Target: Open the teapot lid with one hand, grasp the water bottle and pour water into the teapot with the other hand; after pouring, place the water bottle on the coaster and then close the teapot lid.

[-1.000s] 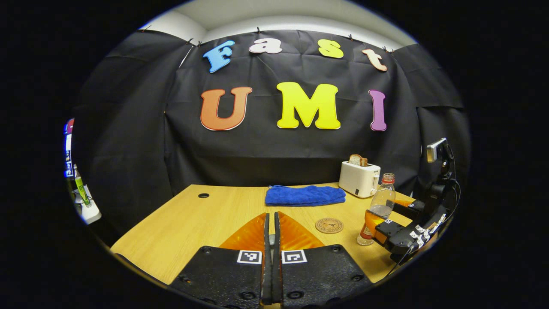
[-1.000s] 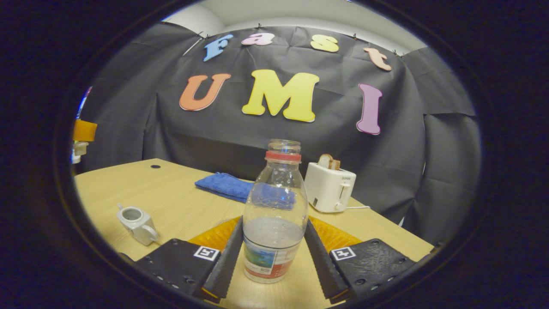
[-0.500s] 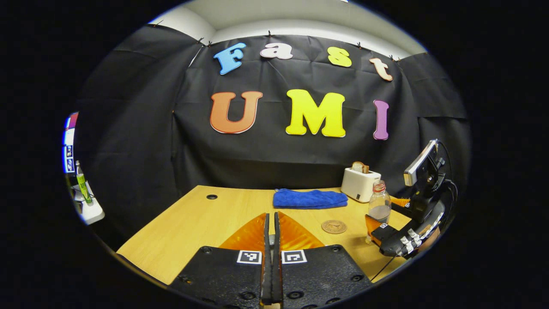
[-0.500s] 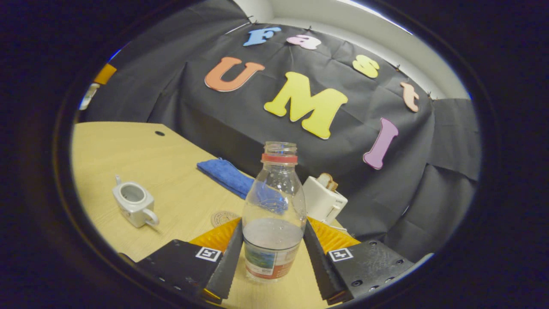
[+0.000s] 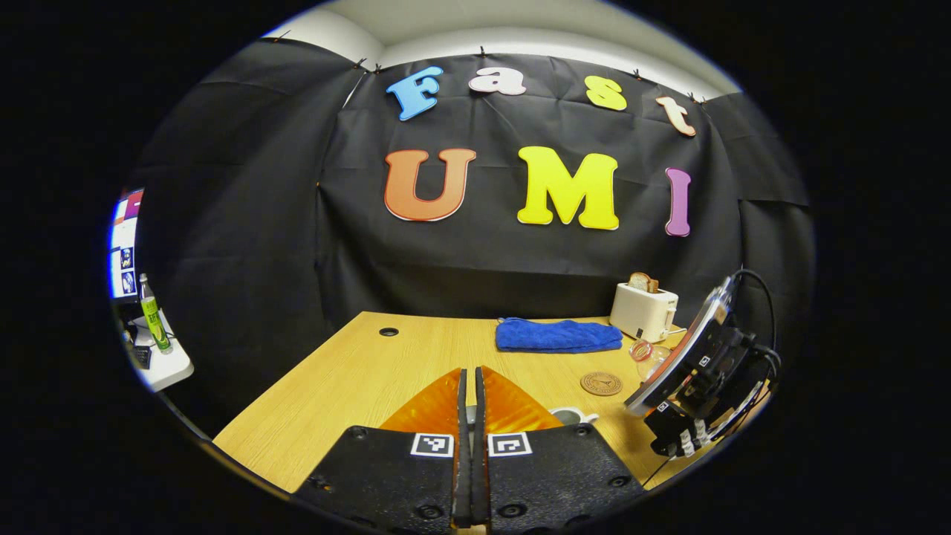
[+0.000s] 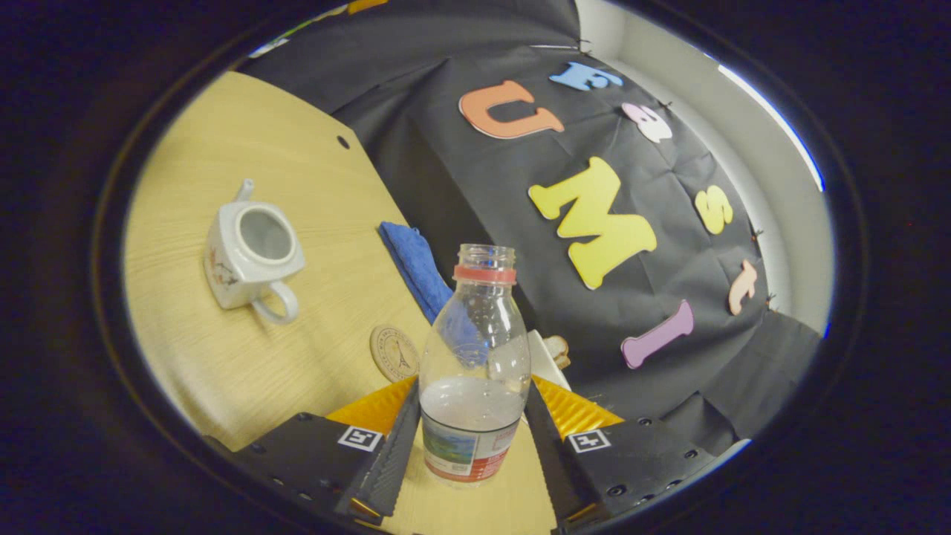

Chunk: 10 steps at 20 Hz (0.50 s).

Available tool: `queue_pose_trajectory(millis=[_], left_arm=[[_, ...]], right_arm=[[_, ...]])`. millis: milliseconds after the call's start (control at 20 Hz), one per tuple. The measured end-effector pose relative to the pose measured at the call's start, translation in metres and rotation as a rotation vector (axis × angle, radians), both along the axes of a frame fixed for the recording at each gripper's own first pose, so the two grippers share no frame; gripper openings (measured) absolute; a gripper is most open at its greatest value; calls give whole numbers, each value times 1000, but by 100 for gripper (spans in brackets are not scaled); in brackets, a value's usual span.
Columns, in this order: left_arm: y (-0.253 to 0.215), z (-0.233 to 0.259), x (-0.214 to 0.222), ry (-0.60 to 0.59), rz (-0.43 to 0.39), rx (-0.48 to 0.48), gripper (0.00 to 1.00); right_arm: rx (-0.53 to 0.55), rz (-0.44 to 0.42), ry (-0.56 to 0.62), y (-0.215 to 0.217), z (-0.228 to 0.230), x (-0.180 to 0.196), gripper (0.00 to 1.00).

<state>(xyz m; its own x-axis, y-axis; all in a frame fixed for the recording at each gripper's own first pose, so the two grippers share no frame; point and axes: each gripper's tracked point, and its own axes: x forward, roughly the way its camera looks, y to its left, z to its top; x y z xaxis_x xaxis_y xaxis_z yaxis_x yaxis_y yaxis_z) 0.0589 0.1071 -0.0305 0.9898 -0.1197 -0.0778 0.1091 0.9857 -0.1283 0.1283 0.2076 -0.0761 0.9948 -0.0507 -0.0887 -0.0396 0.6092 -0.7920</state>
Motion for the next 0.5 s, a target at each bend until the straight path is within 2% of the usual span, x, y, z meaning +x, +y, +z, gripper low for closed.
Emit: queue_pose_trajectory(millis=[100, 350, 500], left_arm=[[-2, -3, 3, 7, 2, 5, 3], [8, -5, 2, 13, 28, 61, 3], [6, -3, 0, 5, 19, 66, 3]], right_arm=[[-44, 13, 0, 7, -6, 1, 77], [-234, 16, -74, 9, 7, -4, 75], [-388, 31, -145, 13, 17, -6, 77]])
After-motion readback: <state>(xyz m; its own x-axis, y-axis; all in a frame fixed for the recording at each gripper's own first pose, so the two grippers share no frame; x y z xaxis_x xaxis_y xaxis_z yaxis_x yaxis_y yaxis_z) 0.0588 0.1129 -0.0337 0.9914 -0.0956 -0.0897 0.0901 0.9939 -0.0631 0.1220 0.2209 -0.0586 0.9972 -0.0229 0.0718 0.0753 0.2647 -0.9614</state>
